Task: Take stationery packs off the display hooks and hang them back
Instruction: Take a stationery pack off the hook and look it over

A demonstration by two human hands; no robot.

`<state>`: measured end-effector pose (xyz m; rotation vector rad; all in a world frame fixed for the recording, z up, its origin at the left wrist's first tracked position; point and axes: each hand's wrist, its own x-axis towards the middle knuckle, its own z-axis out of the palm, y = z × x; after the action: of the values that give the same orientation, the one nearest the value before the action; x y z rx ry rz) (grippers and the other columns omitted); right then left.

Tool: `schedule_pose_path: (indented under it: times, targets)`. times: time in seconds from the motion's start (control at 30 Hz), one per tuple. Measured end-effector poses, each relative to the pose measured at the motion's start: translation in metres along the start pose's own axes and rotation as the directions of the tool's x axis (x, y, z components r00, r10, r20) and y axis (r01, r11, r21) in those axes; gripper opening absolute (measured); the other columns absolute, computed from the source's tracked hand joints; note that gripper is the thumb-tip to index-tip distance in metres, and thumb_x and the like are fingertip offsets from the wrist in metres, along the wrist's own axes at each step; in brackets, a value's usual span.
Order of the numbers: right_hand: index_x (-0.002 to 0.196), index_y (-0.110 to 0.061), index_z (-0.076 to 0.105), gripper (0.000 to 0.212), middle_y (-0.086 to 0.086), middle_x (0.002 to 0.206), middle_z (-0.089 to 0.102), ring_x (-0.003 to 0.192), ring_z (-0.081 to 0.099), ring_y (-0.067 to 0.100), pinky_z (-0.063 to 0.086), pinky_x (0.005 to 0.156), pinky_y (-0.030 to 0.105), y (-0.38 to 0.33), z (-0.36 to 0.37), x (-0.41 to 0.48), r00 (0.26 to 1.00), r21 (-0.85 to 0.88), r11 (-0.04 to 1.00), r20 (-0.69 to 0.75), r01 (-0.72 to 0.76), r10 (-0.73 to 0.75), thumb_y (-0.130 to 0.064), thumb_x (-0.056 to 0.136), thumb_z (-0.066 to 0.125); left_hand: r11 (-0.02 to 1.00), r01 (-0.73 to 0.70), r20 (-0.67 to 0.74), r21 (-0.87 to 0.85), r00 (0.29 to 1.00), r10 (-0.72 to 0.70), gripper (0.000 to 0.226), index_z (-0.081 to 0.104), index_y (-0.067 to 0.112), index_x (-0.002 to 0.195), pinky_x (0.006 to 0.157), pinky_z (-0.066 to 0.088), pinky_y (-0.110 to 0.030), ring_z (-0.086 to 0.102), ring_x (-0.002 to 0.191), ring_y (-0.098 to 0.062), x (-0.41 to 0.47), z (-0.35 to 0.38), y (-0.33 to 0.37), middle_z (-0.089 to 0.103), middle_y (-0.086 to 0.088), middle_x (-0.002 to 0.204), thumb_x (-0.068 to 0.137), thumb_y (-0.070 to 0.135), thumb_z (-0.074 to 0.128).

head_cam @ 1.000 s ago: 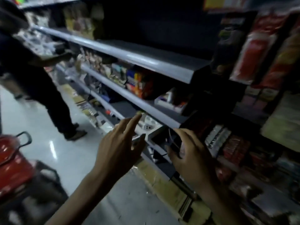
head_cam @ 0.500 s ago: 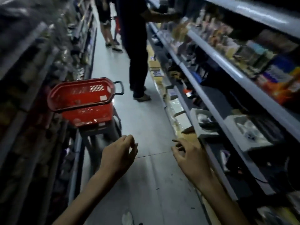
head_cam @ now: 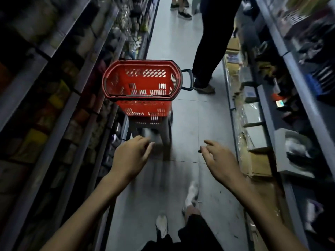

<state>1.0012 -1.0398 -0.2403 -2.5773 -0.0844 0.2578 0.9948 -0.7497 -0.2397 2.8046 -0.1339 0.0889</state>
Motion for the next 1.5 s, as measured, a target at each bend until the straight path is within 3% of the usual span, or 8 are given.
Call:
schedule_pose_path:
  times: [0.23,0.53,0.83,0.93,1.07,1.27,1.4,1.5]
  targets:
    - [0.134,-0.020,0.066,0.034,-0.003,0.140,0.062,0.129,0.057,0.017,0.042,0.105,0.031,0.021,-0.018,0.132,0.987,0.007,0.992,0.101,0.123,-0.123,-0.022,0.103,0.051,0.991,0.136,-0.001,-0.008,0.991,-0.136,0.051,0.074,0.026,0.111,0.080,0.054,-0.042,0.068,0.099,-0.022,0.092,0.016,-0.005,0.073,0.007,0.112,0.103,0.048,0.029]
    - [0.134,-0.022,0.063,0.034,-0.003,0.136,0.061,0.124,0.058,0.019,0.047,0.100,0.035,0.003,-0.039,0.270,0.940,-0.034,0.963,0.226,0.268,-0.254,-0.028,0.102,0.053,0.953,0.304,-0.092,-0.006,0.948,-0.303,0.021,0.073,0.022,0.117,0.078,0.055,-0.039,0.069,0.100,-0.023,0.179,0.026,-0.022,0.073,0.005,0.113,0.100,0.029,0.061]
    - [0.132,-0.022,0.065,0.034,-0.004,0.131,0.063,0.116,0.061,0.016,0.050,0.096,0.033,-0.039,-0.012,0.394,0.921,-0.025,0.945,0.235,0.326,-0.312,-0.027,0.099,0.058,0.924,0.380,-0.135,0.048,0.919,-0.371,0.039,0.066,0.020,0.127,0.085,0.052,-0.045,0.065,0.104,-0.029,0.268,0.045,-0.093,0.068,0.000,0.119,0.092,0.034,0.055]
    - [0.132,-0.019,0.065,0.035,-0.002,0.130,0.063,0.115,0.062,0.019,0.050,0.096,0.035,-0.057,0.007,0.436,0.918,-0.052,0.945,0.261,0.323,-0.299,-0.025,0.098,0.058,0.922,0.383,-0.149,0.062,0.917,-0.371,0.040,0.066,0.018,0.127,0.089,0.050,-0.046,0.063,0.108,-0.031,0.301,0.060,-0.133,0.066,-0.004,0.122,0.090,0.030,0.065]
    - [0.130,-0.017,0.066,0.034,0.004,0.128,0.064,0.117,0.062,0.026,0.050,0.094,0.037,-0.081,0.042,0.490,0.901,-0.137,0.942,0.361,0.308,-0.242,-0.024,0.097,0.058,0.907,0.413,-0.074,0.075,0.910,-0.408,0.042,0.065,0.017,0.128,0.091,0.049,-0.047,0.062,0.110,-0.032,0.339,0.076,-0.187,0.065,-0.006,0.122,0.089,0.030,0.069]
    - [0.115,-0.012,0.065,0.026,0.014,0.112,0.066,0.103,0.064,0.035,0.051,0.082,0.041,-0.098,0.104,0.553,0.845,-0.234,0.928,0.519,0.288,-0.132,-0.024,0.094,0.057,0.912,0.394,0.079,0.116,0.911,-0.404,0.035,0.066,0.015,0.121,0.084,0.050,-0.045,0.065,0.103,-0.032,0.380,0.091,-0.249,0.066,-0.006,0.114,0.090,0.030,0.067]
    - [0.112,-0.009,0.064,0.026,0.015,0.109,0.067,0.101,0.065,0.035,0.050,0.082,0.041,-0.095,0.150,0.578,0.794,-0.228,0.928,0.599,0.295,-0.105,-0.027,0.093,0.061,0.875,0.477,0.163,0.085,0.859,-0.485,0.033,0.065,0.017,0.124,0.073,0.054,-0.042,0.067,0.099,-0.031,0.392,0.102,-0.267,0.066,-0.005,0.115,0.096,0.033,0.061]
    - [0.115,-0.009,0.063,0.033,0.014,0.111,0.068,0.102,0.066,0.034,0.052,0.084,0.041,-0.091,0.188,0.598,0.744,-0.198,0.928,0.658,0.316,-0.112,-0.035,0.093,0.064,0.841,0.540,0.204,0.036,0.819,-0.535,0.037,0.062,0.019,0.132,0.075,0.055,-0.040,0.066,0.107,-0.026,0.394,0.121,-0.273,0.064,-0.002,0.123,0.100,0.035,0.054]
